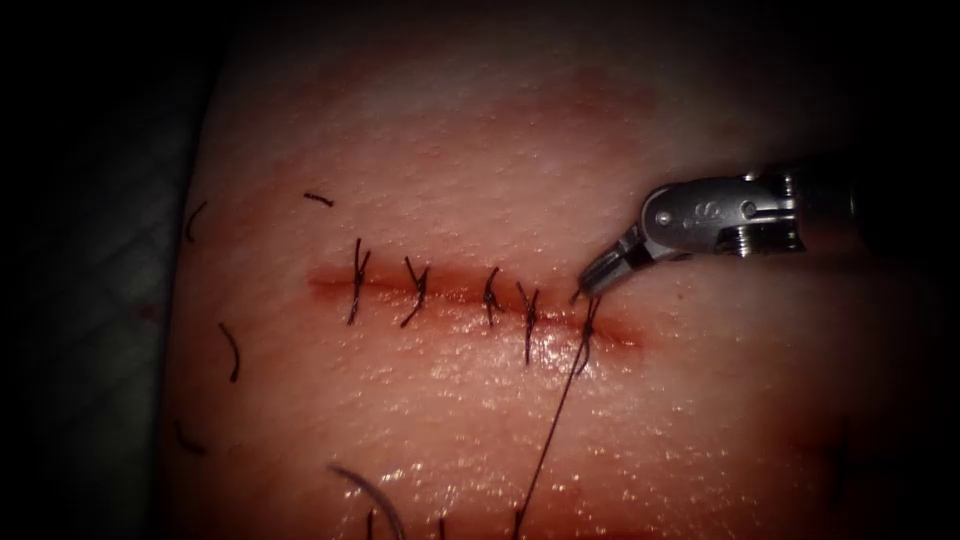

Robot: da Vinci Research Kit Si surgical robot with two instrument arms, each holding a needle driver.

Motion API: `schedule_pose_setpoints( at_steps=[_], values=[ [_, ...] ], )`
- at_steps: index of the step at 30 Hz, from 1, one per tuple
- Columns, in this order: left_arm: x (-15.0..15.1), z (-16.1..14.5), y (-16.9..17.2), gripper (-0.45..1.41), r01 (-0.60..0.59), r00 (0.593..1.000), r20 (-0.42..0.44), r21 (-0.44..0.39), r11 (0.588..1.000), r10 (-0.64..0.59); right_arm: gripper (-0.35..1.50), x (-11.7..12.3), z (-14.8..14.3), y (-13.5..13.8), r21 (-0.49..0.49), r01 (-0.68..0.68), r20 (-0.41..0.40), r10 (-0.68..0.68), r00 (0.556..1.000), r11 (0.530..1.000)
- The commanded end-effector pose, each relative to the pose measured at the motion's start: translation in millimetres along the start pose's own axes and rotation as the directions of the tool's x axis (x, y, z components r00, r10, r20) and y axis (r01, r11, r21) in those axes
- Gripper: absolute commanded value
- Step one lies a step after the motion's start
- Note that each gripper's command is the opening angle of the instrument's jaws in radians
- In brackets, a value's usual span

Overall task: Wound Closure
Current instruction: Tension the knot by pulling the right tool up and the left tool down, then wrap once counter-clockwise around the right needle holder.

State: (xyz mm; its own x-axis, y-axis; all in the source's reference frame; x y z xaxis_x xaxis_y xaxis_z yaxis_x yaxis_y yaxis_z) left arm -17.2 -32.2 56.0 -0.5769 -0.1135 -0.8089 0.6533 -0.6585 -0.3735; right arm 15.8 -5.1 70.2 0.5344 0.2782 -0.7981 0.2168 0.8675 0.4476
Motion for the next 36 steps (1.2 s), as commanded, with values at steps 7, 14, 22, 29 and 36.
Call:
schedule_pose_setpoints(
  at_steps=[7,14,22,29,36],
  values=[
    [-1.7,5.6,0.0,-0.45,0.015,0.999,0.044,-0.097,0.995,-0.011,-0.35,-0.9,-0.1,2.3,-0.173,-0.056,0.051,0.066,0.997,0.983],
    [-2.4,5.9,-0.3,-0.45,0.028,0.999,0.041,-0.116,0.993,-0.024,-0.35,-2.2,-1.2,3.0,-0.285,-0.088,0.056,0.108,0.993,0.955],
    [-1.8,5.0,-0.3,-0.45,0.03,0.998,0.055,-0.109,0.994,-0.024,-0.35,-1.5,-0.6,0.2,-0.257,-0.099,-0.004,0.102,0.995,0.961],
    [-0.1,-0.4,-1.6,-0.45,0.012,1.0,0.004,0.046,0.999,-0.012,1.01,-0.5,-0.8,-0.9,-0.311,-0.123,-0.148,0.08,0.986,0.942],
    [1.3,-7.4,-5.4,-0.45,0.002,1.0,-0.026,0.271,0.963,0.005,1.31,0.5,-4.0,-1.9,-0.379,-0.184,-0.237,0.097,0.967,0.907]
  ],
)
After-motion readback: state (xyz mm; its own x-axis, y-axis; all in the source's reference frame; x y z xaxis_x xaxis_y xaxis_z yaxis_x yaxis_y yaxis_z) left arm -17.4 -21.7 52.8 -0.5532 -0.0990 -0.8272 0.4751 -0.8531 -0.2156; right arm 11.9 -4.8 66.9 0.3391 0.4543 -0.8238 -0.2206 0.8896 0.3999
